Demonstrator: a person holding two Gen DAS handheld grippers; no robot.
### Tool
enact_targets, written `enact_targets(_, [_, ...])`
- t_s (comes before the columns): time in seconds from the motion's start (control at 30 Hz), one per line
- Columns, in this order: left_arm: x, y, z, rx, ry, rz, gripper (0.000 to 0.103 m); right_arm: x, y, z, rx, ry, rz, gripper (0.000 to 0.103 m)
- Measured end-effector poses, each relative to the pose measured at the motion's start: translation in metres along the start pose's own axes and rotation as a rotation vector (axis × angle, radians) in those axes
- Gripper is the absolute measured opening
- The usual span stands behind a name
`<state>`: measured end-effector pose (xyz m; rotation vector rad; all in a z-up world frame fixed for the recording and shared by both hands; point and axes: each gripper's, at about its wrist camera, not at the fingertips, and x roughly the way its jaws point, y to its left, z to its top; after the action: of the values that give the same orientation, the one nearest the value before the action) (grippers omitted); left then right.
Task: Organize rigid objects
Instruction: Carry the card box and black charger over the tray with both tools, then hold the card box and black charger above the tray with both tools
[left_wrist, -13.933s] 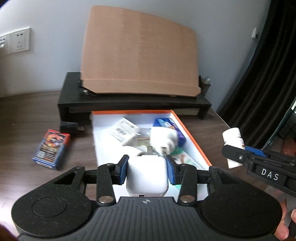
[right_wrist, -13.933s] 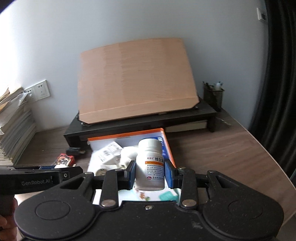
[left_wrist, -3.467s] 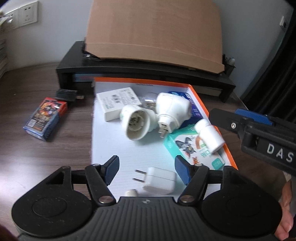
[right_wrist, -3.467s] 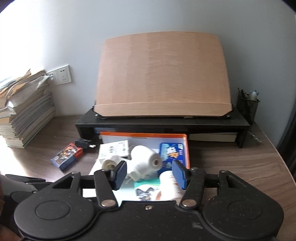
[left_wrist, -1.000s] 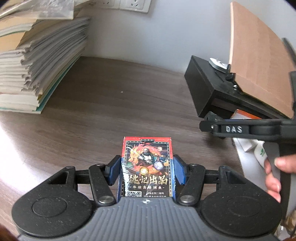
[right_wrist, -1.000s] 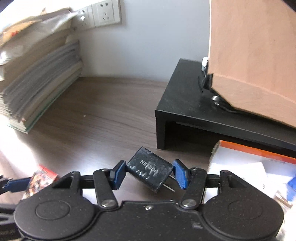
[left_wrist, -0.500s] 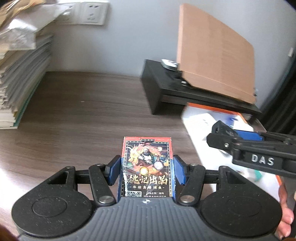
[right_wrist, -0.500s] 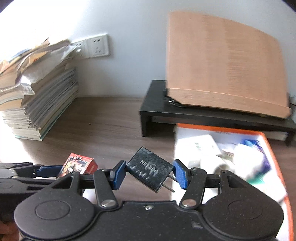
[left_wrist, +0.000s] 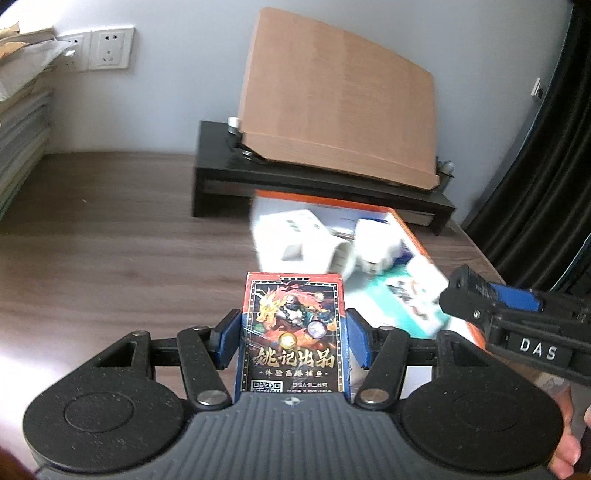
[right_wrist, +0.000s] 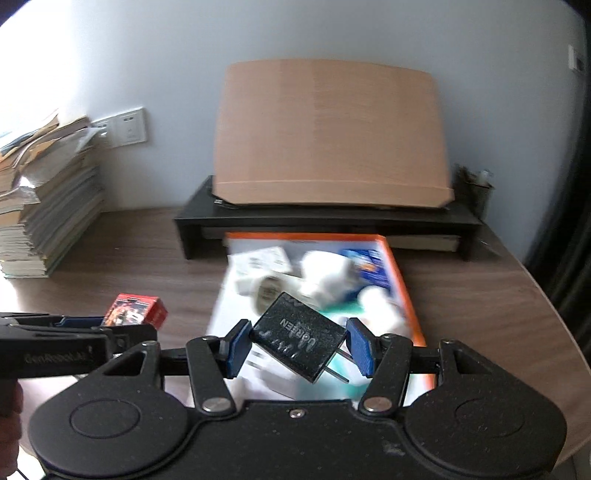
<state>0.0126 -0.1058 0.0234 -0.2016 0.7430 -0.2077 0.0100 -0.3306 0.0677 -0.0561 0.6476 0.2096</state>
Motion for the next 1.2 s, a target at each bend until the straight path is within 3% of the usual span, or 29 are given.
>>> enact_targets(0.2, [0.007,-0.047,-0.009,-0.02,-0.014,0.012,0.06,-0.018,-0.051,-0.017,0.003,-0.021,0.016,0.068])
enact_targets(0.43, [0.011,-0.086,-0.013,-0.005,-0.044,0.064,0.06,-0.03,-0.078,-0.024,-0.001,-0.054,0.082,0.068])
enact_targets(0.8, [0.007,-0.113,-0.016,-0.005,-0.072,0.124,0.06,-0.035,-0.094,-0.03,-0.022,-0.078,0.164,0.068])
enact_targets(1.2, [0.001,-0.116,-0.017,-0.021,-0.086,0.164,0.06,-0.035,-0.094,-0.028,-0.033,-0.094,0.199,0.068])
